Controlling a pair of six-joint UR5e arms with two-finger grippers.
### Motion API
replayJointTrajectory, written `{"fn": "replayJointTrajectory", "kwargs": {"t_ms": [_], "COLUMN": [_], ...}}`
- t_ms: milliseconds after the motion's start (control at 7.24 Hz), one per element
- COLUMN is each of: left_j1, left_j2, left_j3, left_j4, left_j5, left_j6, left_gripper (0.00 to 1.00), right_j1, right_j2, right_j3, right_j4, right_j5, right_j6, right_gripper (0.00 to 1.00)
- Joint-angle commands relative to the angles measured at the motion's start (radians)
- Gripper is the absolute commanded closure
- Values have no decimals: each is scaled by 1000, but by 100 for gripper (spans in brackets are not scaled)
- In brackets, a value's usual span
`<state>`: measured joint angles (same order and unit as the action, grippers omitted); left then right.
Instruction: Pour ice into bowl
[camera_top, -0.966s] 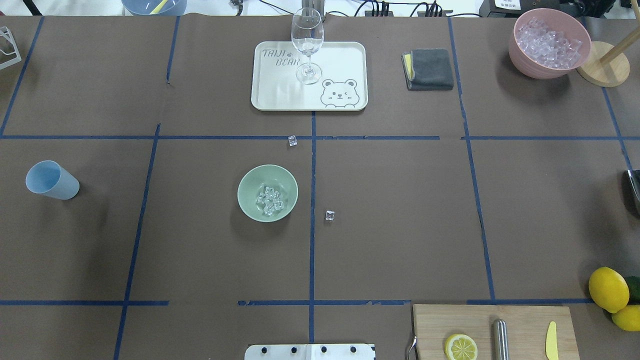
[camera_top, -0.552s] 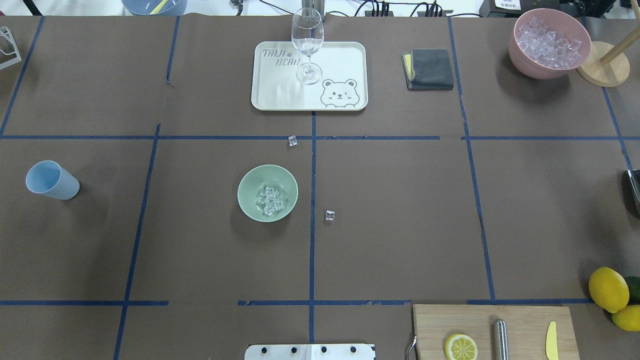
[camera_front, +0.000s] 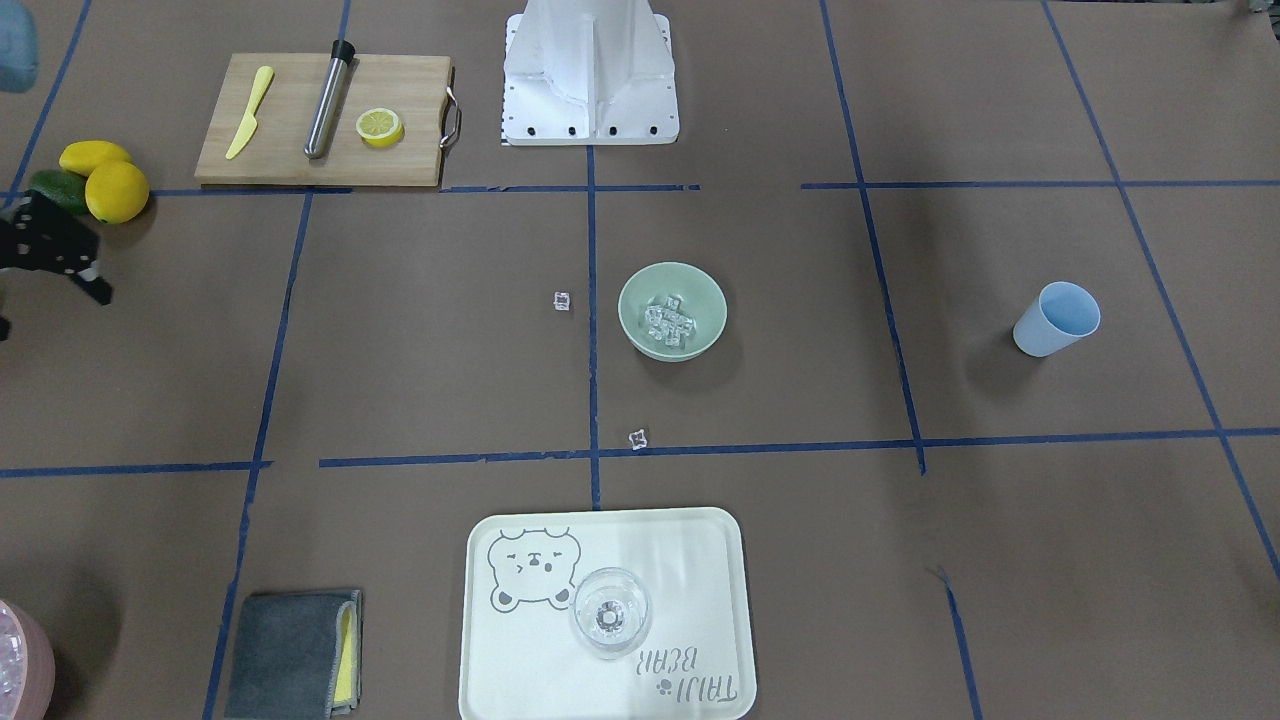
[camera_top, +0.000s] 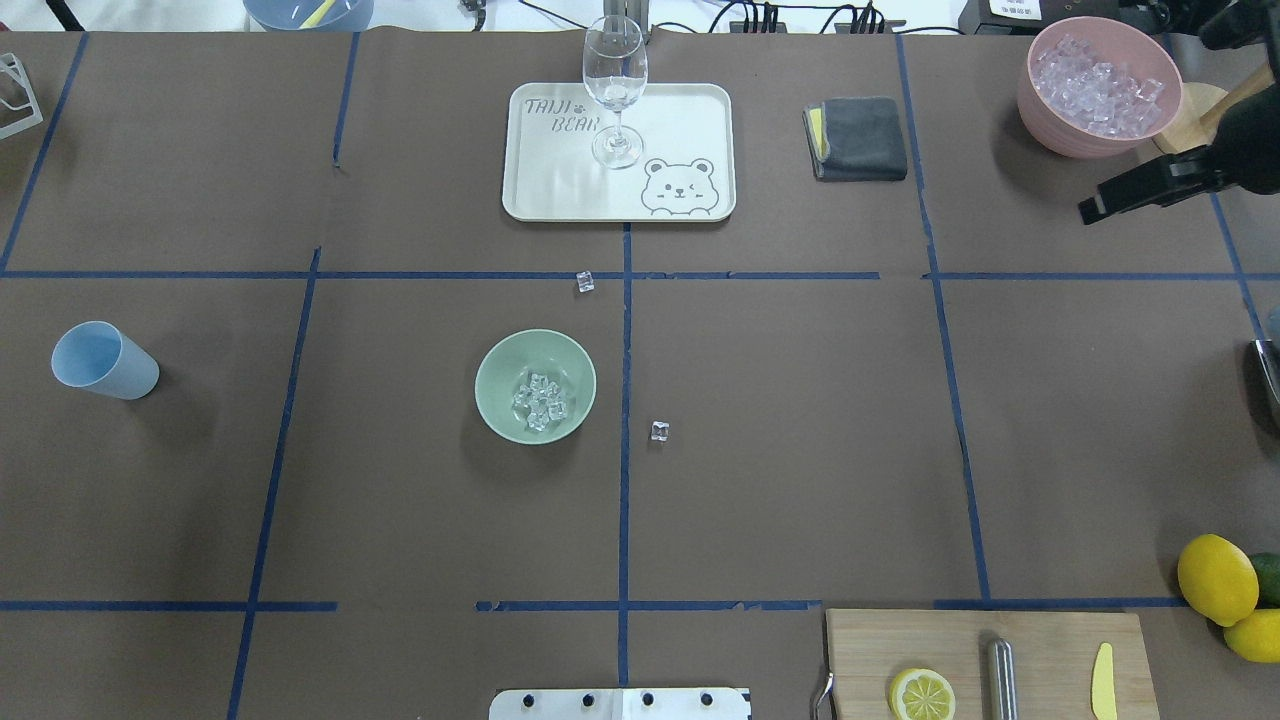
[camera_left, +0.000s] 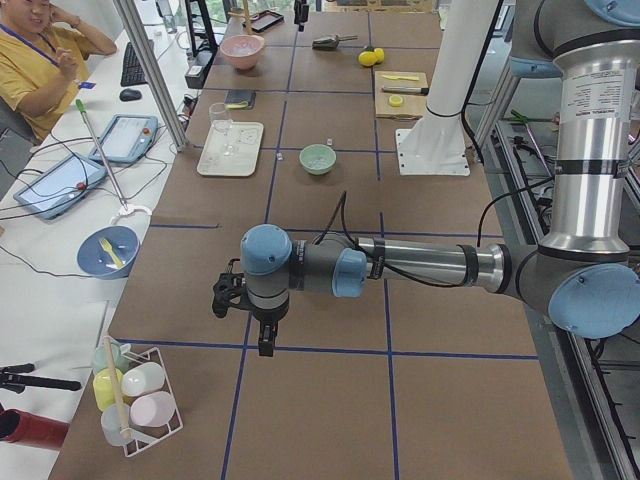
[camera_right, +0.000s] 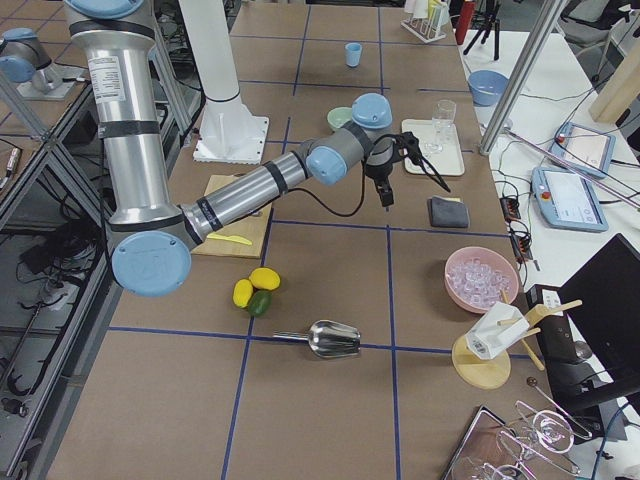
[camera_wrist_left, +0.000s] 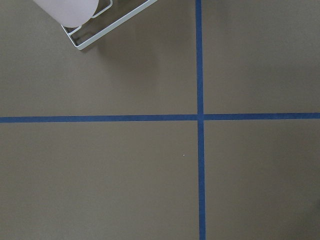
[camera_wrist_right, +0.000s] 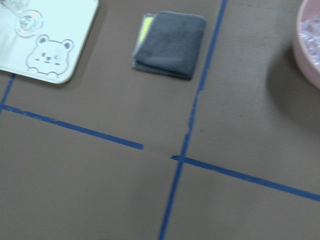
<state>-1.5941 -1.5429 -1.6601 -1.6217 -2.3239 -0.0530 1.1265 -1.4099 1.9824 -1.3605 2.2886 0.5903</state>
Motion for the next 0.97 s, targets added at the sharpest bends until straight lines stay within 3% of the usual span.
{"fn": "replayJointTrajectory", "kwargs": {"t_ms": [0,414,690,828], "left_j1": [0,0,0,0], "left_j2": [-2,-3,-3,-3], "left_j3": [-4,-6,-7,-6], "left_j4": [-4,-12,-12,-14], "left_j5": [-8,-8,-8,-8], "left_j6": [-1,1,1,1], "left_gripper": [0,0,0,0], "right_j1": [-207,-423,-523,-565], "right_j2": [142,459,608,708], "right_j3": [33,-31,-202,-344], "right_j4": [-12,-328,-327,-321], "right_j5": [-73,-323,-433,-478], "right_j6": [310,448,532,581], "right_gripper": [0,0,0,0]}}
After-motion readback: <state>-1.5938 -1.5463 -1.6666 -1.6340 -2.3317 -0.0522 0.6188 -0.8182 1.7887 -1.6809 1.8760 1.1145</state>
